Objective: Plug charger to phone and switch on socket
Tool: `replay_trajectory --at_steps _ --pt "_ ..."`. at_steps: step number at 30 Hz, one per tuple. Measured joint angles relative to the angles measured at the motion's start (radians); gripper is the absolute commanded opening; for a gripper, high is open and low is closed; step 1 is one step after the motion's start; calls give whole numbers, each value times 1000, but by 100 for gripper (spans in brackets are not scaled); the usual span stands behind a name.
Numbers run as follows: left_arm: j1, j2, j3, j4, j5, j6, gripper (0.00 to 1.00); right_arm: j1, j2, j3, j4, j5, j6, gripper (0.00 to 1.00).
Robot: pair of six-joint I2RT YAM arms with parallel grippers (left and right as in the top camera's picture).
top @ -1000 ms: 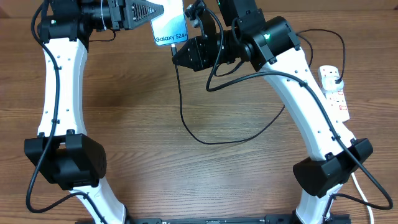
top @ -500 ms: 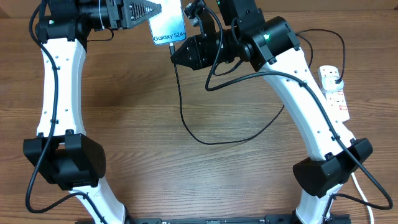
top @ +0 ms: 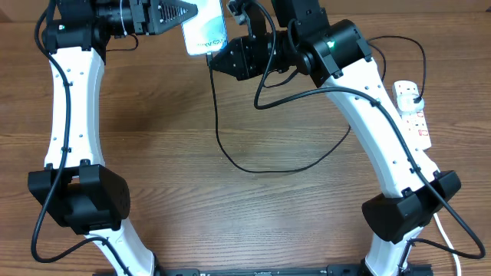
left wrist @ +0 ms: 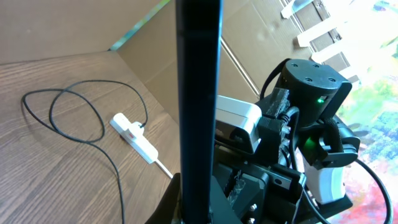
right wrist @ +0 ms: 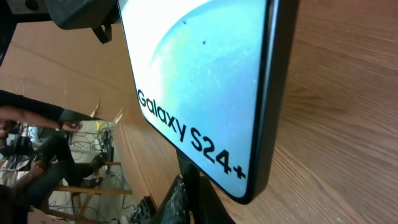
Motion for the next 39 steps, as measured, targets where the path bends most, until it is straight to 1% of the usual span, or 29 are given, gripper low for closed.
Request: replay_trajectory --at_steps 16,18,20,25,27,28,30,32,36,39 --pt "0 0 0 0 0 -14 4 -7 -5 0 -5 1 18 4" --pt "-2 0 0 -1 1 -9 4 -10 -6 0 -17 1 19 7" --pt "-4 0 0 -1 1 10 4 -19 -6 0 -38 2 21 15" --pt "-5 0 0 -4 0 37 4 -51 -6 0 -88 12 21 15" --pt "-5 0 0 -4 -5 43 4 -63 -6 0 -105 22 22 17" --pt "-5 0 0 -4 -11 47 4 -66 -6 0 -111 25 22 19" --pt "-5 0 -1 -8 -33 54 4 -75 -6 0 -132 31 23 29" --pt "-5 0 -10 -31 -58 70 4 -84 -7 0 -162 43 25 36" --pt "-5 0 -72 -159 -164 123 4 -114 -8 0 -233 68 22 36" --pt "-5 0 -148 -212 -256 167 4 -152 -10 0 -272 79 22 36"
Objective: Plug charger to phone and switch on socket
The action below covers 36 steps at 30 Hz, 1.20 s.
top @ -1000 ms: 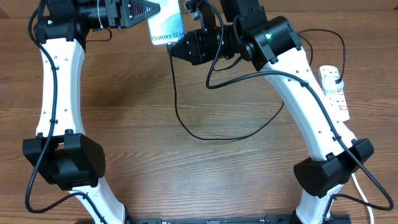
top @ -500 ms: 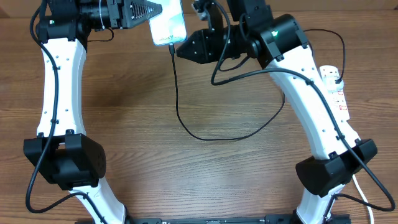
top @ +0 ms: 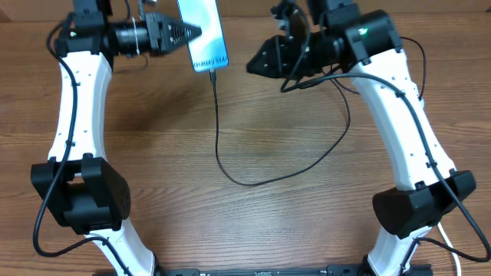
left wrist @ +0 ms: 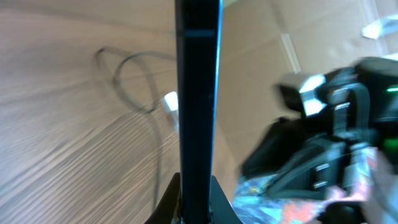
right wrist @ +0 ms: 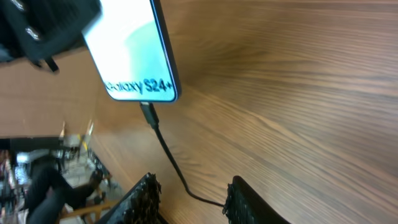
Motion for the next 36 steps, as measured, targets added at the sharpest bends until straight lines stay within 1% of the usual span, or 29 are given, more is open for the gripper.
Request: replay_trajectory --at_steps 5,10,15,20,28,36 --pt "0 0 -119 -6 -90 65 4 -66 -1 0 -55 8 0 36" --pt "0 0 -239 -2 -145 128 4 -85 -2 0 -69 16 0 37" --pt "-13 0 -384 20 -223 159 4 -85 -2 0 -74 26 -1 36" --pt "-33 0 -484 90 -255 156 4 -85 -2 0 -80 31 0 37" --pt "-46 0 -543 134 -270 153 4 -85 -2 0 -91 37 0 36" --pt "-77 2 -561 153 -357 135 4 -85 -2 0 -106 39 0 36"
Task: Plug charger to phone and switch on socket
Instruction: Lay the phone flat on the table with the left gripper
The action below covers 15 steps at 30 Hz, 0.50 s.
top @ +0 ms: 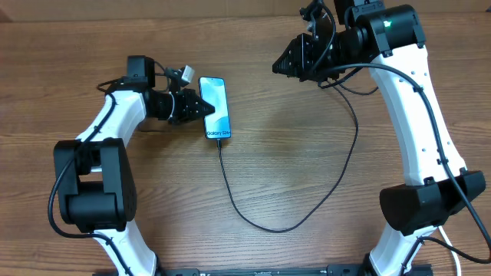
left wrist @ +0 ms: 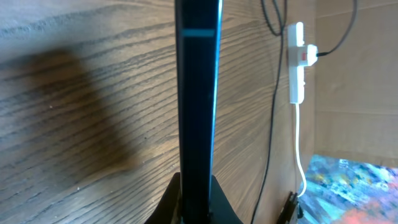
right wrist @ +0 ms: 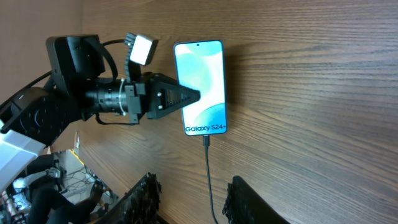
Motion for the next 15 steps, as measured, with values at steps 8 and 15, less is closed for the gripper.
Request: replay_trajectory --at_steps 8,15 --pt "-41 123 -1 93 -8 -56 4 0 0 0 -29 41 -1 36" --pt "-39 179 -1 112 68 -87 12 0 0 0 -33 67 -1 36"
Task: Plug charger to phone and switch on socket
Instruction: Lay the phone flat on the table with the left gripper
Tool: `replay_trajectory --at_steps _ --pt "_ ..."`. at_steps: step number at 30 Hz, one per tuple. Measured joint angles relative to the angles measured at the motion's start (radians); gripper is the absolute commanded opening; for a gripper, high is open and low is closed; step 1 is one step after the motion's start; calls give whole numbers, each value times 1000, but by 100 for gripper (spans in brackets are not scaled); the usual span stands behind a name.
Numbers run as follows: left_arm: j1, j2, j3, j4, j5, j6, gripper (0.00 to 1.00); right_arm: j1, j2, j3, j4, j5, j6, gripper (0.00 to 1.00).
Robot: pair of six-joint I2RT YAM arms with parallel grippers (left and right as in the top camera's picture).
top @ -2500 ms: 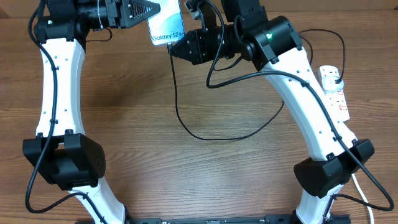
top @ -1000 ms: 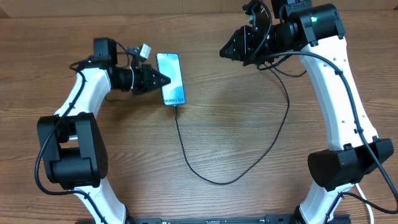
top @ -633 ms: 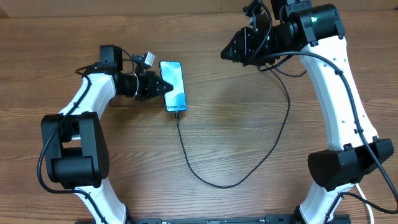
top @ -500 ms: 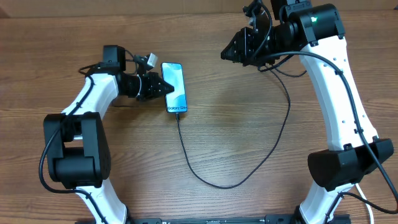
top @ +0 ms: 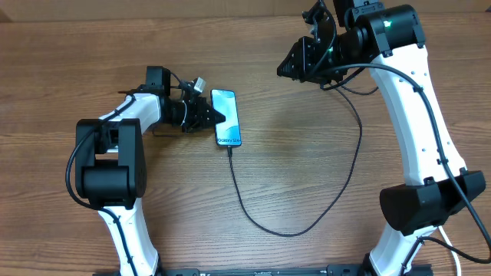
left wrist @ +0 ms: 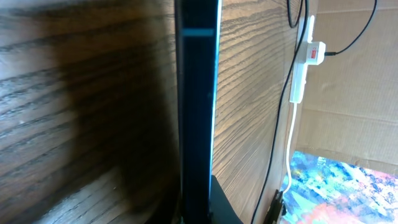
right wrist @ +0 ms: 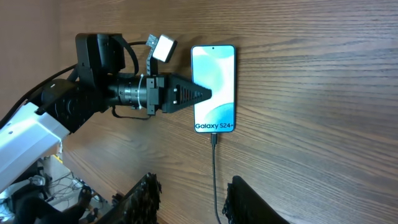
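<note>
The phone (top: 227, 116) faces up with its screen lit, low over the wooden table (top: 307, 176); whether it touches the wood cannot be told. My left gripper (top: 211, 115) is shut on its left edge. In the left wrist view the phone (left wrist: 198, 93) shows edge-on between the jaws. The black charger cable (top: 242, 195) is plugged into the phone's near end and loops right. My right gripper (right wrist: 194, 202) hangs open and empty, high at the back right, looking down on the phone (right wrist: 214, 87). The white socket strip (left wrist: 305, 68) with a red switch shows only in the left wrist view.
The cable's loop (top: 357, 153) runs across the table's middle and up under the right arm (top: 406, 100). A cardboard wall (left wrist: 348, 112) stands behind the socket strip. The strip's white lead (left wrist: 289, 162) trails off along the table.
The phone, still in my left gripper, has shifted a little to the right and toward the front, and sits lower over the wood. My right gripper has hardly moved and stays open.
First my left gripper held the phone high at the back, with my right gripper close against its lower end. Then the cable was in the phone and my right gripper stood apart, open. Then the phone was low at the left, and now nearer the middle.
</note>
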Motion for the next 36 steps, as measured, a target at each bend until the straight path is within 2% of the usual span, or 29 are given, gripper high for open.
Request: replay_trajectory --at_steps 4,6,9,10,11,12,15,20,23,31,32,33,36 --pt "-1 3 0 4 -14 -1 36 0 0 0 -1 0 0 37" --pt "-1 9 0 3 -31 -1 43 0 0 0 -1 0 -1 44" --pt "0 15 0 -2 -62 -3 48 0 0 0 -5 8 -2 53" --pt "0 15 0 -4 -64 -2 53 0 0 0 -11 15 -1 57" --pt "0 15 0 -4 -66 -2 63 0 0 0 -20 29 0 58" --pt "-1 15 0 -4 -62 -3 80 0 0 0 -32 45 5 62" --pt "-1 5 8 -6 -34 -2 96 -11 0 0 -68 85 22 63" --pt "-3 -10 19 -11 -48 -2 100 -82 0 0 -113 115 24 64" --pt "-3 -14 24 -23 -66 -2 100 -121 0 0 -126 143 24 73" --pt "0 -42 41 -80 -186 -2 100 -202 0 0 -182 214 27 84" --pt "2 -47 41 -85 -206 -2 100 -212 0 0 -185 223 27 89" --pt "5 -52 41 -90 -225 -2 100 -223 0 0 -185 233 27 100" --pt "17 -79 41 -118 -315 -1 100 -256 0 0 -182 275 27 100"
